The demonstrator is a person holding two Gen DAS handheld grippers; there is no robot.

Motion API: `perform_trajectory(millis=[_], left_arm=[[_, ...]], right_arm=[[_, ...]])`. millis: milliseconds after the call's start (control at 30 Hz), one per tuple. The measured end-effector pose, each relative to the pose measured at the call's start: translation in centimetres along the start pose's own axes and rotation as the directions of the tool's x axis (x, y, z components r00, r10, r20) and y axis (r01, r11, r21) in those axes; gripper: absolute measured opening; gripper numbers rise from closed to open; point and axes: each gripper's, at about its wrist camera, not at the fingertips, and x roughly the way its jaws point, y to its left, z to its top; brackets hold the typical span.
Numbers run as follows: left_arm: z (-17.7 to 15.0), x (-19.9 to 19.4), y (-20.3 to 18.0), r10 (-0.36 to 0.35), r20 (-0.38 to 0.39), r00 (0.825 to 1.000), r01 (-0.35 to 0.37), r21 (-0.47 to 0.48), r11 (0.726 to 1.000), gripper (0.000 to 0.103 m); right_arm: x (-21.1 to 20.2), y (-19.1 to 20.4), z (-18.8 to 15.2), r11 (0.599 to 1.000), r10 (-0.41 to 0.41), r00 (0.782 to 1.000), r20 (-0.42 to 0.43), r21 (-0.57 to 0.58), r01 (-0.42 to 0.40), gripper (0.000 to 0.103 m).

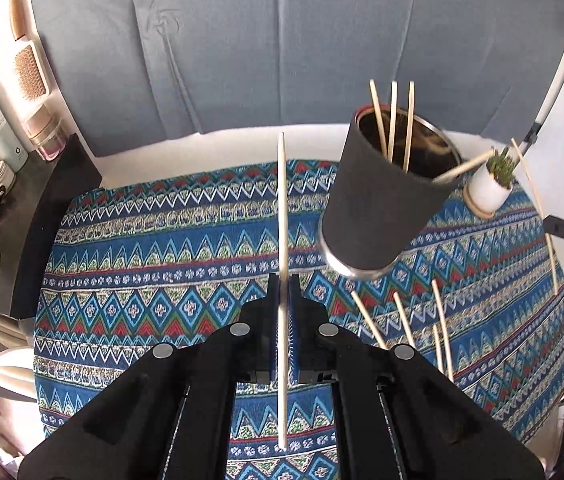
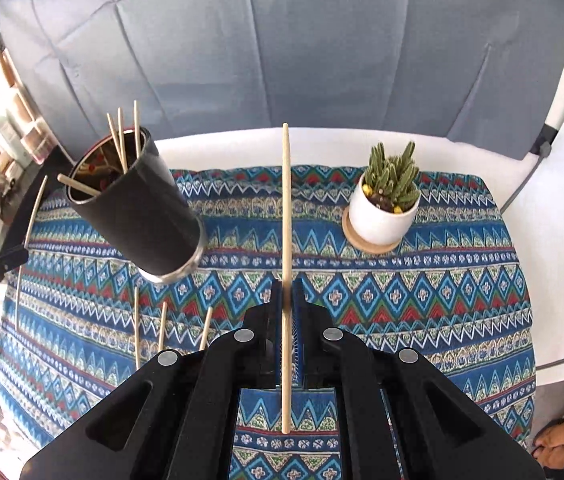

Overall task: Organize utensils
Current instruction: 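Lift the held sticks with both tools and carry them above the black cup, then lower the sticks into the black cup and open both tools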

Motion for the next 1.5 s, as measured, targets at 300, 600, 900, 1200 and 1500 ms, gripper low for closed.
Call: perform_trajectory(millis=[300,600,900,1200,1500], left_arm=[[5.3,-2.1,-2.2,-0.095,0.137,0.986,0.092,0.031,0.995,0.005],[8.9,-2.4,-4.4,-0.161,0.227,0.96,0.147,0.077,0.986,0.005],[11.0,-2.7,-4.7,-0.28,0.371,0.886,0.271,0.076,0.96,0.005],[10.4,-1.0,-4.6,-0.365,0.514,0.776,0.37,0.098,0.924,0.005],[9.5,2.8,-4.2,-0.402,0.522,0.752,0.433,0.068,0.899,0.005]], right_arm=[[-2.1,1.9,5.5,0.996,0.086,0.988,0.126,0.011,-0.088,0.005],[-3.2,4.6,8.7,0.965,0.253,0.907,0.335,-0.024,-0.26,0.005],[-2.4,6.4,10.1,0.945,0.323,0.843,0.431,-0.09,-0.316,0.005],[-0.2,8.0,10.2,0.913,0.399,0.774,0.491,-0.139,-0.383,0.005],[3.8,9.2,9.7,0.877,0.457,0.729,0.51,-0.122,-0.464,0.005]])
